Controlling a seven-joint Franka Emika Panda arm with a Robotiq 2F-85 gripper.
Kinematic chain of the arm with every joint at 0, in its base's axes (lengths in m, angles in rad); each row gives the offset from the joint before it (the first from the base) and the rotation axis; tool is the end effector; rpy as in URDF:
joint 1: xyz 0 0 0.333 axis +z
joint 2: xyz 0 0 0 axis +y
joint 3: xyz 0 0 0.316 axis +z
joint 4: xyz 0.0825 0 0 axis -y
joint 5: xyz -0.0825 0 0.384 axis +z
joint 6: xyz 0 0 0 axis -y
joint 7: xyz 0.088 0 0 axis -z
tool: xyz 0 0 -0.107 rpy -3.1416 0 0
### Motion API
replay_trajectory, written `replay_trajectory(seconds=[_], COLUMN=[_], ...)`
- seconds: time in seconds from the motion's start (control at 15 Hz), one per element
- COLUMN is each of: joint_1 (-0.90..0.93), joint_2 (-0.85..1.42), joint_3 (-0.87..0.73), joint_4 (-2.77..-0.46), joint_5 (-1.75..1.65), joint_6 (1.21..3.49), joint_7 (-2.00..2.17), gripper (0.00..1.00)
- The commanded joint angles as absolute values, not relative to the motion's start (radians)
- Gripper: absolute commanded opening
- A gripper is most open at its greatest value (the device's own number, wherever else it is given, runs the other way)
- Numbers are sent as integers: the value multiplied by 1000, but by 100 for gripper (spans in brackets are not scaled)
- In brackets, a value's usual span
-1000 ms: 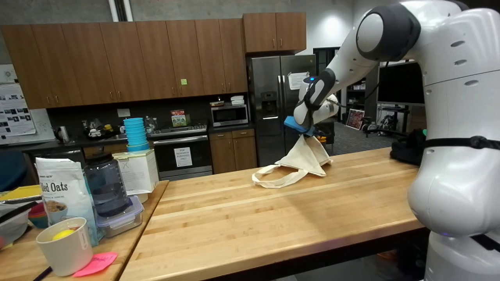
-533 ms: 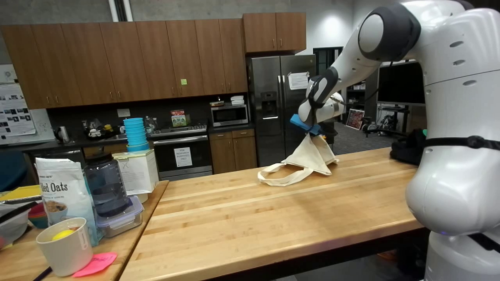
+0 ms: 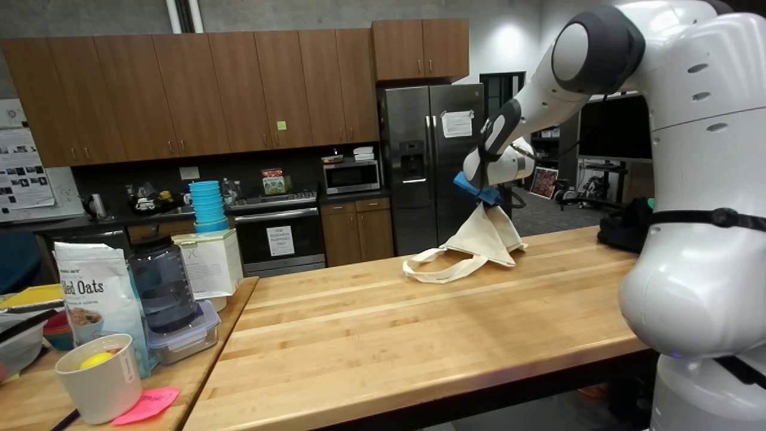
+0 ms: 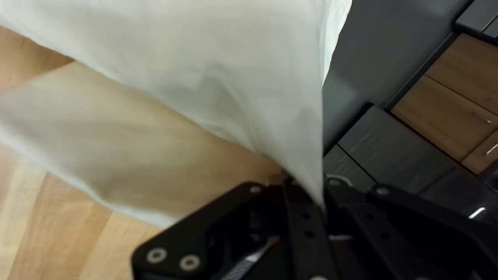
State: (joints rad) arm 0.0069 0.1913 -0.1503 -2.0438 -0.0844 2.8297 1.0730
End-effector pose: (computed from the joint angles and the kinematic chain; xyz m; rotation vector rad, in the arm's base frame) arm 0.6216 -0.0813 0.4174 -2.3859 1.5168 -0.8253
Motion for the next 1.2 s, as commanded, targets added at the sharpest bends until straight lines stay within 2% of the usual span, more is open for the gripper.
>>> replay_trajectory(seconds=[0.0, 1.13], joint_1=[-21, -89], joint_2=[167, 190], joint_3=[-139, -148], joint_4=[-2056, -2028], joint_5=[-27, 209], joint_6=[2838, 2817], joint_7=[1028, 880], gripper=[1, 1])
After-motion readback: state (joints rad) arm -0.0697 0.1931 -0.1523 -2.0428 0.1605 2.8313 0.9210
